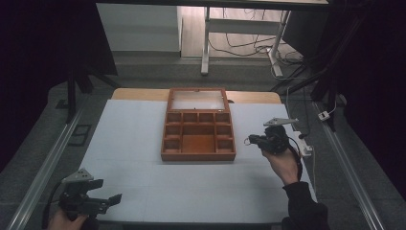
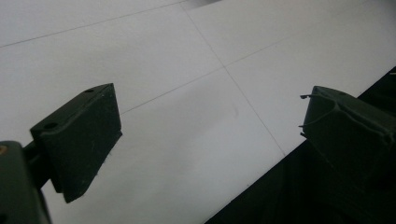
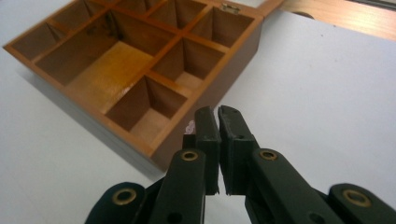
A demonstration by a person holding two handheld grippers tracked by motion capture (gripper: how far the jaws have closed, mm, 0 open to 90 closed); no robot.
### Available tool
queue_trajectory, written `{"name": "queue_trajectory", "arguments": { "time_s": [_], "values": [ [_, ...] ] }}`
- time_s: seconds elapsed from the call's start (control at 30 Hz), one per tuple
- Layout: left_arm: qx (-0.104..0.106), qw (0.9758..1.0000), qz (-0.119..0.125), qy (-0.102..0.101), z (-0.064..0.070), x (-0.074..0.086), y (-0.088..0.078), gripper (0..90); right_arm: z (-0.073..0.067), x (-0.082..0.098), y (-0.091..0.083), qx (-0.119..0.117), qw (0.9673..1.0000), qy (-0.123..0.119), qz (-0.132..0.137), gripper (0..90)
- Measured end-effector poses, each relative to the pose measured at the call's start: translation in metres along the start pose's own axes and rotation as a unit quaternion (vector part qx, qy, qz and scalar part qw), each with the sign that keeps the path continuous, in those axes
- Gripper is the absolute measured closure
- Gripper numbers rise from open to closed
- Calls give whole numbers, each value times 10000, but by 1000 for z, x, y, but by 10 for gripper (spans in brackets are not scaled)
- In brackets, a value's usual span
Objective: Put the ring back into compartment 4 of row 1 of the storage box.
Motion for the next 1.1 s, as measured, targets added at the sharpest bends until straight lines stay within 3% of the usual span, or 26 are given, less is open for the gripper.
{"name": "queue_trajectory", "arguments": {
  "time_s": [1.1],
  "values": [
    [23,10000,9,0,0,0,0,46,0,-37,48,48,9999,44,99,866]
  ]
}}
Point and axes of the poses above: each handheld gripper's, and its own axes: y roughly forward along the jaws, x roughly out of its underside, z roughly to its right, the point moved 8 cm from there along y, roughly forward along the jaws, and after that the axes turned 7 degrees about x, right-handed, at the moved point
